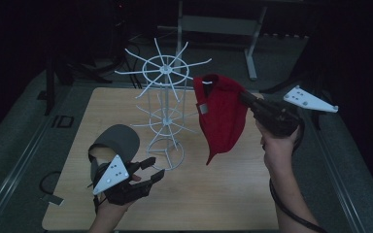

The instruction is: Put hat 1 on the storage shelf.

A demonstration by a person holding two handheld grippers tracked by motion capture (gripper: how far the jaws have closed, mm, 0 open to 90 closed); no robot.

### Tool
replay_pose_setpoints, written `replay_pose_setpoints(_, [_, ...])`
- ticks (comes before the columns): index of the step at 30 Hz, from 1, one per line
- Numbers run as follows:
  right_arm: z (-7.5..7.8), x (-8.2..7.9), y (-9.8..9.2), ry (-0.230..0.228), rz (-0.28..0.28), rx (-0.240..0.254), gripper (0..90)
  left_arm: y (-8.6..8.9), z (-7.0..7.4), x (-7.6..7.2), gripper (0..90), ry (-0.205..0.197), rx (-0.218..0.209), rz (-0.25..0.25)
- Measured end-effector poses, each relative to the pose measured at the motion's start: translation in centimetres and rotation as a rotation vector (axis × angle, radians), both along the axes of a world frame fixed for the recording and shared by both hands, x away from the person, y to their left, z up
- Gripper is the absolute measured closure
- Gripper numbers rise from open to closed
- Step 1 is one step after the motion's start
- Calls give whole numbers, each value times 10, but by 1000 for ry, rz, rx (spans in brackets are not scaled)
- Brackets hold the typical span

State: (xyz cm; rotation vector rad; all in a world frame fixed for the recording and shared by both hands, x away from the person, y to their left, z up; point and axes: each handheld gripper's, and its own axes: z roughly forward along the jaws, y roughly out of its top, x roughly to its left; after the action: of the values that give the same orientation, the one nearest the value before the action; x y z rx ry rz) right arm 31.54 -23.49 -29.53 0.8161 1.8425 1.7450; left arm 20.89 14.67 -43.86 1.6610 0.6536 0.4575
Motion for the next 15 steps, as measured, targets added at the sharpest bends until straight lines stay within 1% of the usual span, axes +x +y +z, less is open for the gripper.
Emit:
replay_pose_setpoints(3, [-5,-3,-1,8,17,2,879,1,-1,0,513,3,4,4])
replay_pose_setpoints(5, [-9,-6,-1,19,42,6,877,2,-1,0,512,2,8,7])
replay_pose_setpoints(9, [-16,-13,-1,16,49,-12,858,5,-2,-1,512,6,8,15])
replay_pose_setpoints(12, [-16,-17,-2,18,75,-36,810,7,-2,-2,513,5,8,21])
replay_pose_setpoints(13, [-17,-19,-4,17,82,-46,781,8,-1,-2,513,3,10,24])
replay_pose_setpoints(15, [-18,-22,-8,18,99,-42,751,10,-2,-3,512,3,9,31])
